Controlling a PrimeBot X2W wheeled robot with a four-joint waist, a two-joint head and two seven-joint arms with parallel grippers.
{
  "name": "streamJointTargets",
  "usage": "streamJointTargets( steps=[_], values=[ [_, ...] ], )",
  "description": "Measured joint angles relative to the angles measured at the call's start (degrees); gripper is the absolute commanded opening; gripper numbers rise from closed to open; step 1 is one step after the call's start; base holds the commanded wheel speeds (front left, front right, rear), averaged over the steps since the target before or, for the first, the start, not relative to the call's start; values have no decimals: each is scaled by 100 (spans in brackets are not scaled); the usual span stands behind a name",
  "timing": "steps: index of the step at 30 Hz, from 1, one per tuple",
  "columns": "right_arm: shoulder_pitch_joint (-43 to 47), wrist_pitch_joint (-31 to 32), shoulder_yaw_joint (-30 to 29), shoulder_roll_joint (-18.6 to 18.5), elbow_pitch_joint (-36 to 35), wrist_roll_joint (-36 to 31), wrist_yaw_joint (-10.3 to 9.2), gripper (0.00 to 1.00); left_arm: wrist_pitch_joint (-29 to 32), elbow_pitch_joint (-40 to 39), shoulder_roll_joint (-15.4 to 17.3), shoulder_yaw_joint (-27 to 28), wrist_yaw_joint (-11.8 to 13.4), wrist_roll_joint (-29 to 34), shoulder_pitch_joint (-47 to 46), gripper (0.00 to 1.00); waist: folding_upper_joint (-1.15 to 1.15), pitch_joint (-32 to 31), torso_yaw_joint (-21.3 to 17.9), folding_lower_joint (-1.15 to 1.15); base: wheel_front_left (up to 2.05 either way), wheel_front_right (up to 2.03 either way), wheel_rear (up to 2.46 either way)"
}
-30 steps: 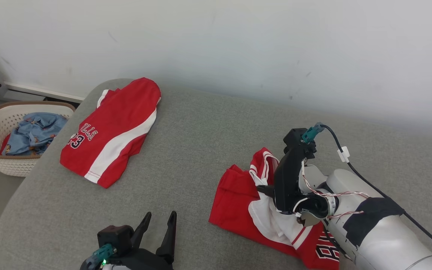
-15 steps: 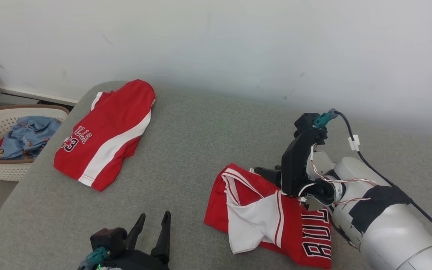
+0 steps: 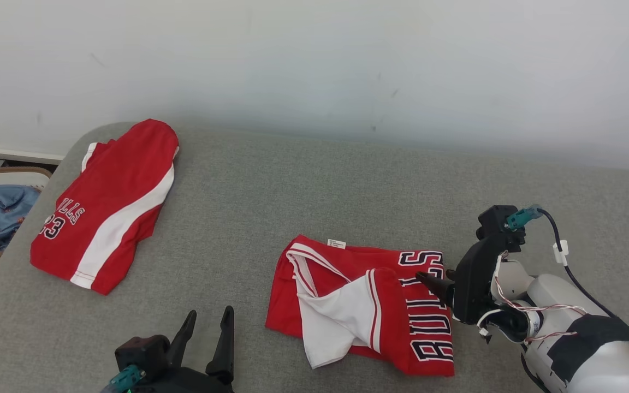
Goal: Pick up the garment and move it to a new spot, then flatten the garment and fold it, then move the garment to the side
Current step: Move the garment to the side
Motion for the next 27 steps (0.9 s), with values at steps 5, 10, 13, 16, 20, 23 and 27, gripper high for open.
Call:
streamJointTargets(
  steps=[5,10,13,16,20,23,27],
  values=[
    [159,-131,-52,-81,-27,1,-7,100,2,-52,-4,-44,8,10,-40,100,0,130,-105,0,0,0,0],
    [257,-157,-80,-157,21,2,-60,100,12,-54,-42,-151,0,20,-141,100,0,240,-84,0,0,0,0],
    [264,-160,-116,-148,35,14,-67,100,20,-53,-63,-182,-3,20,-203,100,0,297,-29,0,0,0,0],
    [271,-163,-152,-122,34,35,-86,100,60,-36,-70,-218,-43,20,-248,100,0,350,31,0,0,0,0],
    [270,-116,-127,-119,76,55,-110,100,60,-4,-86,-231,-43,20,-331,100,0,404,108,0,0,0,0],
    [270,32,-54,-130,120,55,-109,100,60,32,-91,-253,-43,16,-382,100,0,427,161,0,0,0,0],
    [257,214,41,-177,142,52,-94,32,60,88,-108,-283,-43,7,-428,100,0,440,223,0,0,0,0]
  ],
)
